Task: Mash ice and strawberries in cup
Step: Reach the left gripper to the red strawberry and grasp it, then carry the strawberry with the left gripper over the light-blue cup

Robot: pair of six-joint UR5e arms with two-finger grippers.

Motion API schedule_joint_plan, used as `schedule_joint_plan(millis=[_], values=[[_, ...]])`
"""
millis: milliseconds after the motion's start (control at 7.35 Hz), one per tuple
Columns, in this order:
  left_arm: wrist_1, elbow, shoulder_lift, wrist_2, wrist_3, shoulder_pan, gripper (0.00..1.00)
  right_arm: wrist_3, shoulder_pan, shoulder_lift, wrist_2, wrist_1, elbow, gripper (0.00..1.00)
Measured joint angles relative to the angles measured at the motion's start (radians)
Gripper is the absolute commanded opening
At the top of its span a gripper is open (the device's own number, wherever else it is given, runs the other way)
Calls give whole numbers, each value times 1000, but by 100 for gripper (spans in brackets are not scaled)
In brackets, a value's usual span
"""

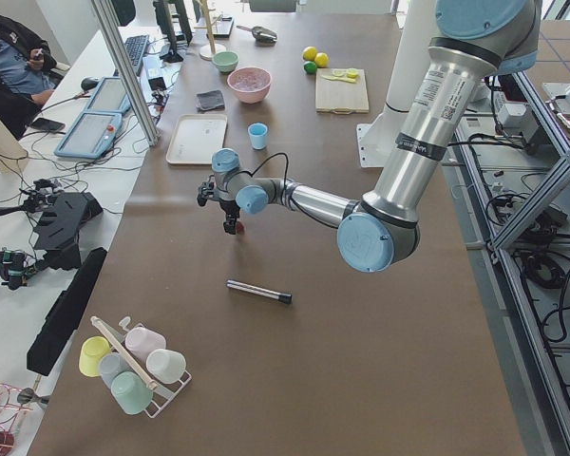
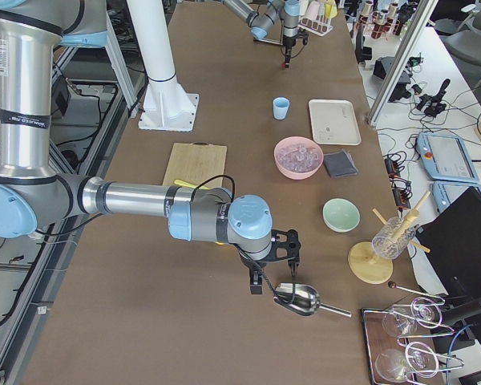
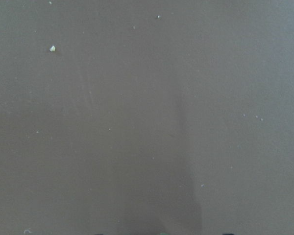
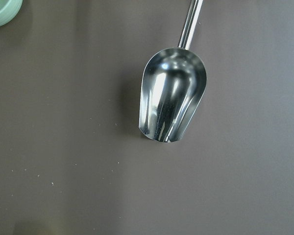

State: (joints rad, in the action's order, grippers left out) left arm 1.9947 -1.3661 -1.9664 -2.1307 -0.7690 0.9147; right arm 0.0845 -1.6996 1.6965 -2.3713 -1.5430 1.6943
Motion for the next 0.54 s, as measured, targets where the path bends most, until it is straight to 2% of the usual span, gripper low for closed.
schedule_joint_plan(millis=[136,272,544], values=[[0,1,4,0,0,-1,4,0,0,0,0,0,-1,100],[0,-1,6,0,1,-1,0,0,0,-1,0,0,-2,100],[-7,-11,0,-6,-1,2,0,0,0,-1,1,0,-1,100]])
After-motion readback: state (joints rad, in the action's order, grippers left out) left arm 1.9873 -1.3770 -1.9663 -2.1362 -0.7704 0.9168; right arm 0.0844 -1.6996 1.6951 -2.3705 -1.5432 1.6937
